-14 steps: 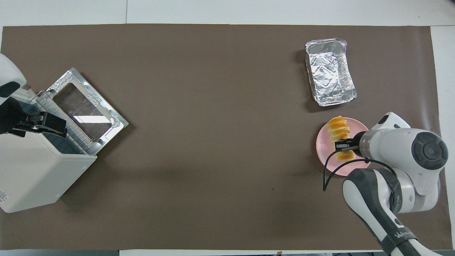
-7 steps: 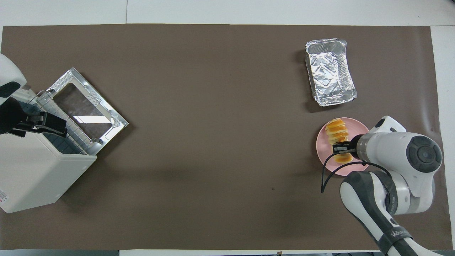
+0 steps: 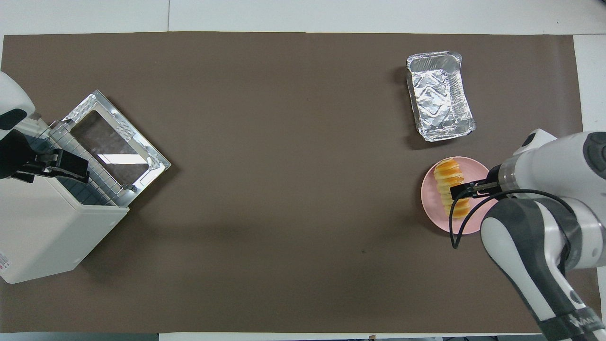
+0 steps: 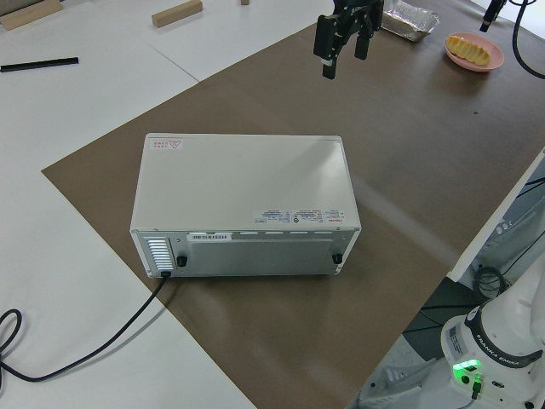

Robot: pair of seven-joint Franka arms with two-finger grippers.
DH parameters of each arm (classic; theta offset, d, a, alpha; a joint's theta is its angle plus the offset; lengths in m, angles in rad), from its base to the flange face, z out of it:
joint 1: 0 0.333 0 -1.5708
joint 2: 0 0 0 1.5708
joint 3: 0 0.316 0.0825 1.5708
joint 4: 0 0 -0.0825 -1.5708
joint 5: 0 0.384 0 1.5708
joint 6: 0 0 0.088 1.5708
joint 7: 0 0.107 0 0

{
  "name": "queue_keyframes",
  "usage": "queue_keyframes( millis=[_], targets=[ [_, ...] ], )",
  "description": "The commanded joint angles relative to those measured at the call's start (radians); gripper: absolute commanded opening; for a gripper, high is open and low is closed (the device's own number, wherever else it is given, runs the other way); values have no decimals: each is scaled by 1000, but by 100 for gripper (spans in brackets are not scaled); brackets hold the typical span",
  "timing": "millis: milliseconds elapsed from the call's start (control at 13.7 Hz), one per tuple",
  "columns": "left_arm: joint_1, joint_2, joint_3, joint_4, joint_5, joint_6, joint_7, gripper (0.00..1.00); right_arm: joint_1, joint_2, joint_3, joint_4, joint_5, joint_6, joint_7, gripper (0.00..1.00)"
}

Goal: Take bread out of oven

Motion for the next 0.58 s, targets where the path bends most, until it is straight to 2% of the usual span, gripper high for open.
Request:
queue_keyframes(
  millis=[0, 292, 511],
  targets=[
    [12, -12, -4, -4, -11, 5, 9, 100, -23, 1, 3, 193, 22, -166, -88, 100],
    [12, -12, -4, -4, -11, 7, 9, 100, -43, 14, 0, 386, 26, -324, -114, 100],
    [12, -11, -4, -4, -11, 7, 9, 100, -47, 56, -1, 559, 26, -503, -139, 100]
  ],
)
